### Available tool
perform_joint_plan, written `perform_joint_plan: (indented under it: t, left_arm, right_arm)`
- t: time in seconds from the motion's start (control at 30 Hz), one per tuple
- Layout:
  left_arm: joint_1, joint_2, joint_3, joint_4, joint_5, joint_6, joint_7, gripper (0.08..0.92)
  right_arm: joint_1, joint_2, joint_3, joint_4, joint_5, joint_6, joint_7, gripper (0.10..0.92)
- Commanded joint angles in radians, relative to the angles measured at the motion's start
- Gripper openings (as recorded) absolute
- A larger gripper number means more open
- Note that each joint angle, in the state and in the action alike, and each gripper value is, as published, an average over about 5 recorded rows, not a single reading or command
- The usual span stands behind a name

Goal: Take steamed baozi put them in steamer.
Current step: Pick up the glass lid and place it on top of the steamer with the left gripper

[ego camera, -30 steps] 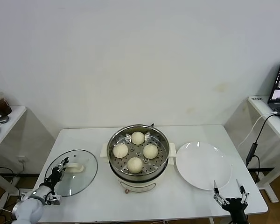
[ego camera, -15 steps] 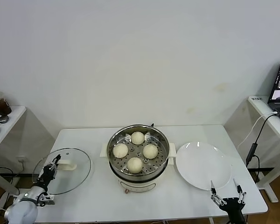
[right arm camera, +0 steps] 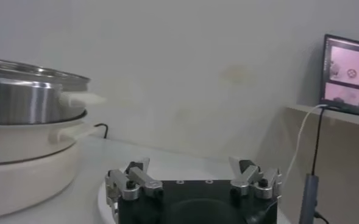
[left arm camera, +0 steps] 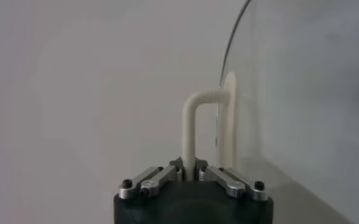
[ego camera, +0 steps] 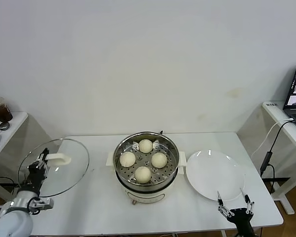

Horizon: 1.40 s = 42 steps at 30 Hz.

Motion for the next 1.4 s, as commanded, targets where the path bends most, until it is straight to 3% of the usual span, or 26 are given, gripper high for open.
perform_joint_plan:
  t: [0.03,0.23,0.47,0.77,1.4]
  left_arm:
    - [-0.182,0.049,0.370,-0.335,-0.080,0.376,0.144,0.169]
    - [-0.427,-0.045,0.656,-0.257,0.043,0.463,0.224,0.169]
    - [-0.577,-0.171,0.800,-0.192,0.245,0.510,0.364,0.169]
    - [-0.578,-0.305,0.852,-0.104,0.402,0.497,0.422,0.169]
    - [-0.507,-0.366,0.837,-0.038,0.463,0.481,0.392,0.169]
  right_arm:
    - [0.011,-0.001,-0.031,-0.040,-0.066,0.020,0.008,0.823]
    - [0.038,0.013,-0.044,-0.084,-0.126,0.035,0.032,0.823]
    - [0.063,0.029,-0.049,-0.120,-0.160,0.044,0.044,0.823]
    - [0.065,0.028,-0.054,-0.128,-0.164,0.050,0.046,0.823]
    - [0.064,0.024,-0.069,-0.138,-0.178,0.056,0.046,0.823]
